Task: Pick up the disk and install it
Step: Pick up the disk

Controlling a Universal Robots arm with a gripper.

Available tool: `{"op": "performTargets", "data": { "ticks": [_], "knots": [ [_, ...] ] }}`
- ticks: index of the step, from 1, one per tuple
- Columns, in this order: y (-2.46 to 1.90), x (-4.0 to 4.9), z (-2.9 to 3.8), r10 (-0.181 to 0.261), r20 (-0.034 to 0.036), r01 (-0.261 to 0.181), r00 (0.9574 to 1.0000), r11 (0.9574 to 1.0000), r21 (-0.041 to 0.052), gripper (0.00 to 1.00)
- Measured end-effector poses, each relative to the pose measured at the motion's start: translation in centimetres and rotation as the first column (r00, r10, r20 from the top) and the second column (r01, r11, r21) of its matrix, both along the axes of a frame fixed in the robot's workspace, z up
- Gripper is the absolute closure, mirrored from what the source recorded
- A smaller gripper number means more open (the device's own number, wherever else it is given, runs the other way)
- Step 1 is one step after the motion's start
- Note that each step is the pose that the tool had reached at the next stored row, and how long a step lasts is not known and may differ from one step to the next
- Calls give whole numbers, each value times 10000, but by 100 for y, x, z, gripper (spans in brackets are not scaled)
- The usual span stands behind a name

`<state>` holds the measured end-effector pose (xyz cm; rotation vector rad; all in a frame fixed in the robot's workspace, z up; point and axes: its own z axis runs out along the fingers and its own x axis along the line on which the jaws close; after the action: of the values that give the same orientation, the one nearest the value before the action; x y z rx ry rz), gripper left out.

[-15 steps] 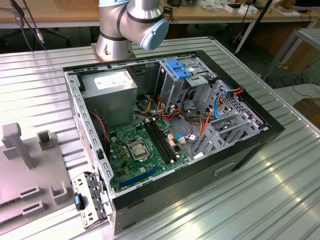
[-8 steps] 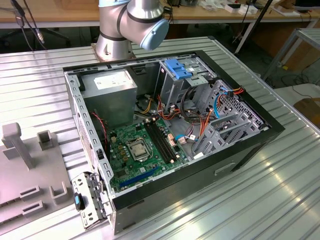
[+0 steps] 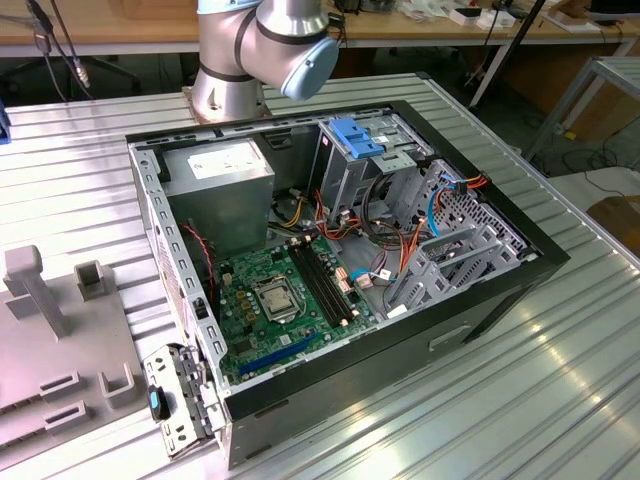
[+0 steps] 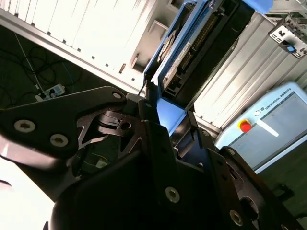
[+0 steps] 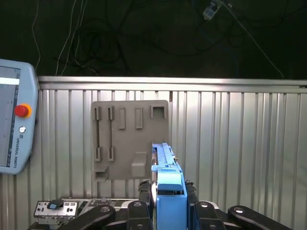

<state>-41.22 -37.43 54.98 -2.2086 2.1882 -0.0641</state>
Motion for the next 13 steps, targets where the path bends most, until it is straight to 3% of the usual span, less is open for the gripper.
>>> {"op": "performTargets", "data": {
  "ticks": [4, 6, 10, 13],
  "knots": [
    [0, 245, -6, -57, 0, 57, 10000, 10000, 0, 64],
    [0, 314, -7, -62, -1, 62, 10000, 10000, 0, 64],
    [0, 545, -13, -89, -7, 89, 10000, 10000, 0, 64],
    [0, 648, -15, -109, -9, 109, 9999, 9999, 0, 64]
  ]
}}
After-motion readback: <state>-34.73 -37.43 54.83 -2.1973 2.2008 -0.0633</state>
